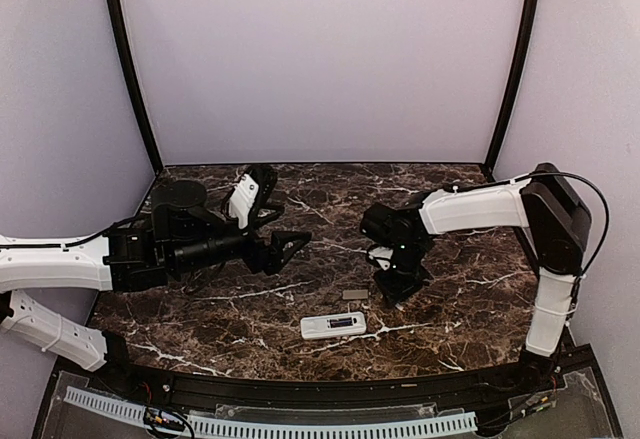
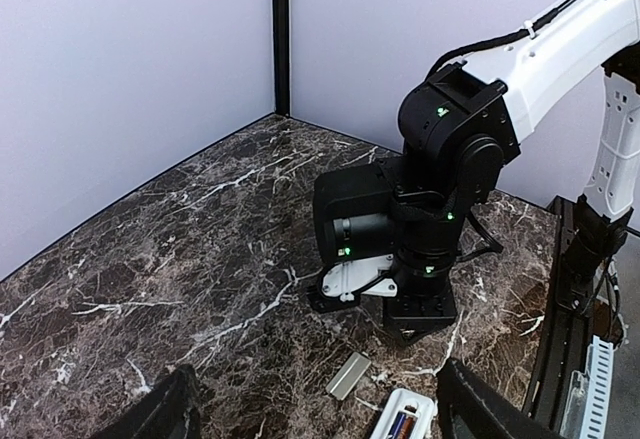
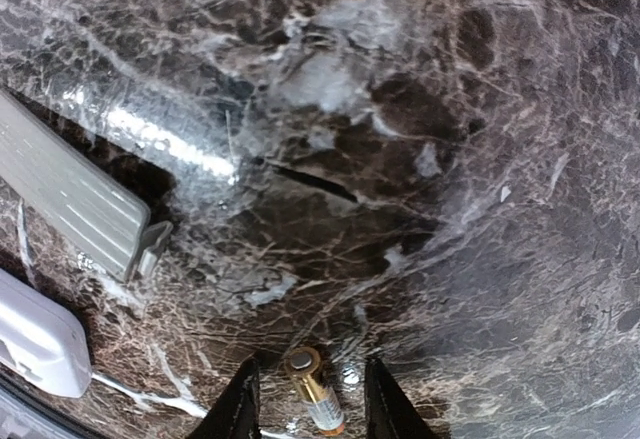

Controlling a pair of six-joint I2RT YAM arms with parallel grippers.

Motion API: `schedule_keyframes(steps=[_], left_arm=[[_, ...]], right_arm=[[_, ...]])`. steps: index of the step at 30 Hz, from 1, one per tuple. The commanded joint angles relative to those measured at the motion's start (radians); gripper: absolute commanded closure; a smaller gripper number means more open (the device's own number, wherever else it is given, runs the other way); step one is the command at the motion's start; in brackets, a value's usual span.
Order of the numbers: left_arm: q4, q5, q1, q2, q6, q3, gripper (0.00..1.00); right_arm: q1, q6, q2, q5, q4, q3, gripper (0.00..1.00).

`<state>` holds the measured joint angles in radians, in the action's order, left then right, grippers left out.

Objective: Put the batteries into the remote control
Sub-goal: Place the battery at the center of the board, then pick up the battery at the center of the board.

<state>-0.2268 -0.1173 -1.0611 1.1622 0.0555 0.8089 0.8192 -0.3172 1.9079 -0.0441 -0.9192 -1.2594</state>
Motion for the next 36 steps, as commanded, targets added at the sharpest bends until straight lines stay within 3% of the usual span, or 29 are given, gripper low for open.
schedule_keyframes(steps=[1, 11, 36], left_arm=[[0.024, -0.004, 0.009, -0.018, -0.019, 0.001, 0.2], [0.029, 0.006, 0.012, -0.019, -0.023, -0.005, 0.19], [0.037, 0.005, 0.012, -0.034, -0.041, -0.007, 0.19]], right_arm=[[-0.012, -0.036, 0.021, 0.001, 0.038, 0.069, 0.65], [-0.006, -0.151, -0.128, -0.01, 0.098, 0.252, 0.6], [0.086, -0.148, -0.112, -0.019, 0.234, 0.267, 0.8]])
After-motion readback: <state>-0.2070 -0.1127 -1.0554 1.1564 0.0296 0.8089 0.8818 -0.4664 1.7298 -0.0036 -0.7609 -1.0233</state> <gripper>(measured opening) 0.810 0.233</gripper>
